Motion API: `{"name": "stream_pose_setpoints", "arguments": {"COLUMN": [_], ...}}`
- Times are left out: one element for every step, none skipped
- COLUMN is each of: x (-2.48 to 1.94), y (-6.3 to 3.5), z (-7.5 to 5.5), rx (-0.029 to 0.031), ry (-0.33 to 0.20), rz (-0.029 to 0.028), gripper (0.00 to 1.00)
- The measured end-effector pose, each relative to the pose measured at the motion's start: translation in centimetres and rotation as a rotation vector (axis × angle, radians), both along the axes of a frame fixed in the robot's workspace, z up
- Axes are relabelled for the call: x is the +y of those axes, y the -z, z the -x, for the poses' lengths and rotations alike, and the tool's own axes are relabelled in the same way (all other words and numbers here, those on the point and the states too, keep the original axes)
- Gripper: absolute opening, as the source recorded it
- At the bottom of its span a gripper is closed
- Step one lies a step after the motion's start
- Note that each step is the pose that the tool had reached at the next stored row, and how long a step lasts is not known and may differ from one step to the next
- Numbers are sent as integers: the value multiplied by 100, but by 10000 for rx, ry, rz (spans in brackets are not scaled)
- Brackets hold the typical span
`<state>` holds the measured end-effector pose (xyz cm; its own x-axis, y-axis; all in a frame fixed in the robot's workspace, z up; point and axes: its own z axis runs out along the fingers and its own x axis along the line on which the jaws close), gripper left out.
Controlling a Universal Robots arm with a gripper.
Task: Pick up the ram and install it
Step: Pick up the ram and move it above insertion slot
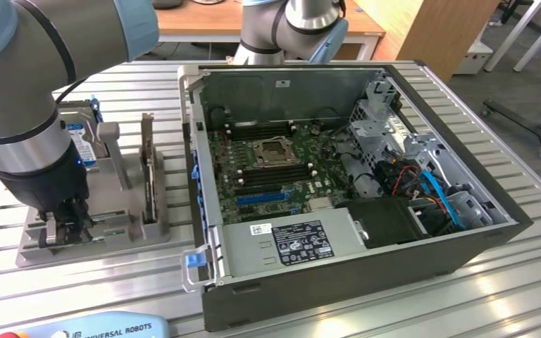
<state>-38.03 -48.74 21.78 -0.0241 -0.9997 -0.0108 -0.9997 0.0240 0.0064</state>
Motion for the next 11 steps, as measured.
{"name": "stream_pose_setpoints", "arguments": {"x": [1, 4, 10, 15, 22, 27, 30, 30, 30, 30, 31], "y": [1, 4, 5, 7, 10, 13, 15, 14, 14, 15, 24], "z": [-1, -2, -1, 0, -1, 0, -1, -1, 0, 0, -1], "rx": [-1, -3, -2, -1, -2, -2, -4, -3, -2, -1, -2], "ry": [-1, -2, -1, 0, -1, 0, -1, -1, -1, -1, 0], "rz": [-1, -2, -2, -1, -3, -4, -5, -4, -4, -3, -4], "gripper": [29, 29, 29, 29, 29, 29, 29, 29, 29, 29, 29]}}
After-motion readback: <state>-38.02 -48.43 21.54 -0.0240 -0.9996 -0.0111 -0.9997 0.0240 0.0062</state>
